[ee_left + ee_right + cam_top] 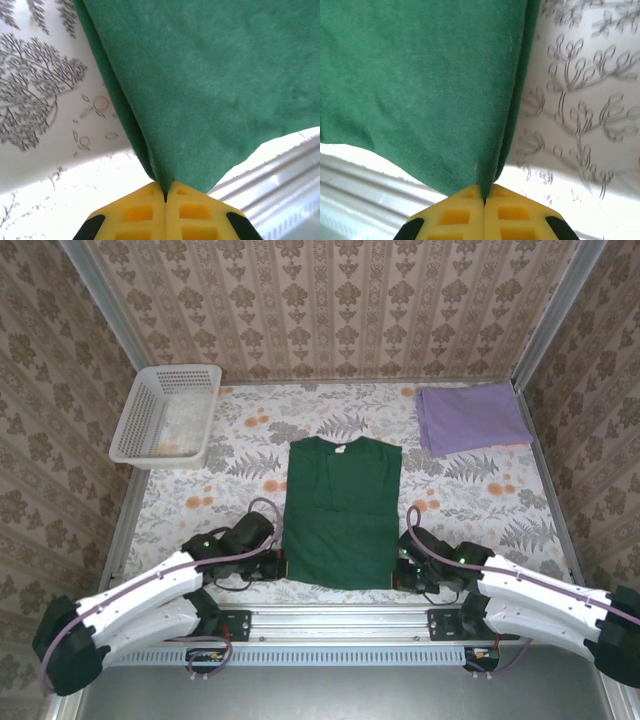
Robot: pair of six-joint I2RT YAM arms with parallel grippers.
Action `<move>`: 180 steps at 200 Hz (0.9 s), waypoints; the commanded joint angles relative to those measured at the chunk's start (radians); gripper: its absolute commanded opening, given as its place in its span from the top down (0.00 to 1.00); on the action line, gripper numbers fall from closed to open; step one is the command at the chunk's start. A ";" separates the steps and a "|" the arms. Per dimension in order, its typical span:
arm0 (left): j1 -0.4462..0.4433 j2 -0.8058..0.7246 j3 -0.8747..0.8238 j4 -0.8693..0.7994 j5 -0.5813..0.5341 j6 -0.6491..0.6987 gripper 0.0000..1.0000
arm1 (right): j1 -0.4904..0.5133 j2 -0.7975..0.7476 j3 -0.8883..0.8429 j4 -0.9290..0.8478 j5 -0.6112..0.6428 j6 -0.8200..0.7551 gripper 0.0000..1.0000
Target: Fold and stack the t-shirts
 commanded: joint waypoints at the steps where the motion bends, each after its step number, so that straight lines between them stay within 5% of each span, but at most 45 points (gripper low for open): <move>1: -0.008 -0.063 -0.008 -0.103 0.050 -0.037 1.00 | 0.054 -0.070 0.010 -0.126 0.039 0.096 1.00; 66: 0.081 -0.112 0.125 -0.051 0.100 -0.042 1.00 | 0.063 -0.145 0.188 -0.236 0.186 0.084 1.00; 135: 0.400 0.244 0.386 0.184 0.269 0.060 1.00 | -0.319 0.170 0.413 -0.092 0.098 -0.211 1.00; 180: 0.508 0.540 0.530 0.281 0.337 0.069 1.00 | -0.491 0.354 0.511 0.000 0.018 -0.286 1.00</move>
